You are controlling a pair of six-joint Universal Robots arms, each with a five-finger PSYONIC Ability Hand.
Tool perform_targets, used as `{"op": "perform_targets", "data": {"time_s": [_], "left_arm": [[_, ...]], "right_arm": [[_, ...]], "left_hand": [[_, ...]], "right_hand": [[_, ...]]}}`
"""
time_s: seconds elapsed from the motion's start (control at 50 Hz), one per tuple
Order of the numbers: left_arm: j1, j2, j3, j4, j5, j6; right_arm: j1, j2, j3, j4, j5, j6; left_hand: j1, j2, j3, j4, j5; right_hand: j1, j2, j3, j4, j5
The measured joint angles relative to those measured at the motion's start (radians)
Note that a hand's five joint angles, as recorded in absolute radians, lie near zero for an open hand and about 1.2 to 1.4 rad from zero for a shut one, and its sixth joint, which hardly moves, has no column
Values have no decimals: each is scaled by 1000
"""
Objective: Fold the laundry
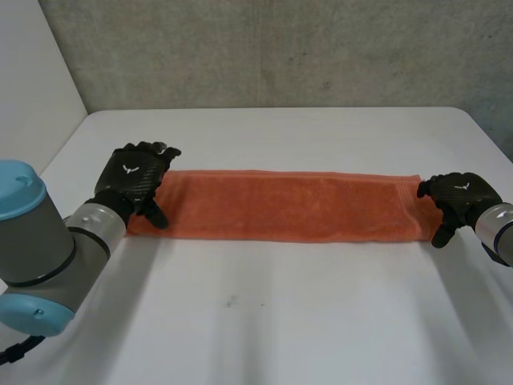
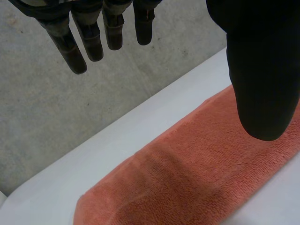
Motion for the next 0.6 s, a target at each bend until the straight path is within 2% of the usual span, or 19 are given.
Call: {"op": "perform_targets", "data": {"time_s": [0.18, 0.22, 0.24, 0.26, 0.28, 0.32, 0.5, 0.6], "left_arm": [[-1, 2, -21, 5, 0, -3], [0, 1, -27, 7, 2, -1], [0, 1, -28, 8, 2, -1], [1, 1, -30, 8, 2, 0], [1, 1, -30, 8, 2, 0], [2, 1, -32, 8, 2, 0], [4, 5, -34, 8, 1, 0], [5, 10, -35, 8, 0, 0]], "right_arm": [[-14, 62, -36, -17, 0, -1], [-15, 87, -52, -21, 0, -1], [-16, 91, -56, -22, 0, -1], [-17, 102, -64, -22, -1, -1], [-18, 108, -69, -23, -2, -2], [-24, 124, -87, -23, -2, -3], [-98, 148, -157, -30, 39, -46], [-176, 150, -232, -37, 110, -139]], "left_hand": [[0, 0, 0, 0, 0], [0, 0, 0, 0, 0], [0, 0, 0, 0, 0], [0, 0, 0, 0, 0], [0, 0, 0, 0, 0], [0, 0, 0, 0, 0], [0, 0, 0, 0, 0], [0, 0, 0, 0, 0]], "right_hand": [[183, 223, 213, 212, 195], [328, 398, 369, 369, 349], [328, 398, 369, 369, 349], [537, 652, 637, 626, 603], [537, 652, 637, 626, 603], [645, 816, 805, 811, 778], [645, 816, 812, 824, 784], [645, 816, 812, 824, 784]]}}
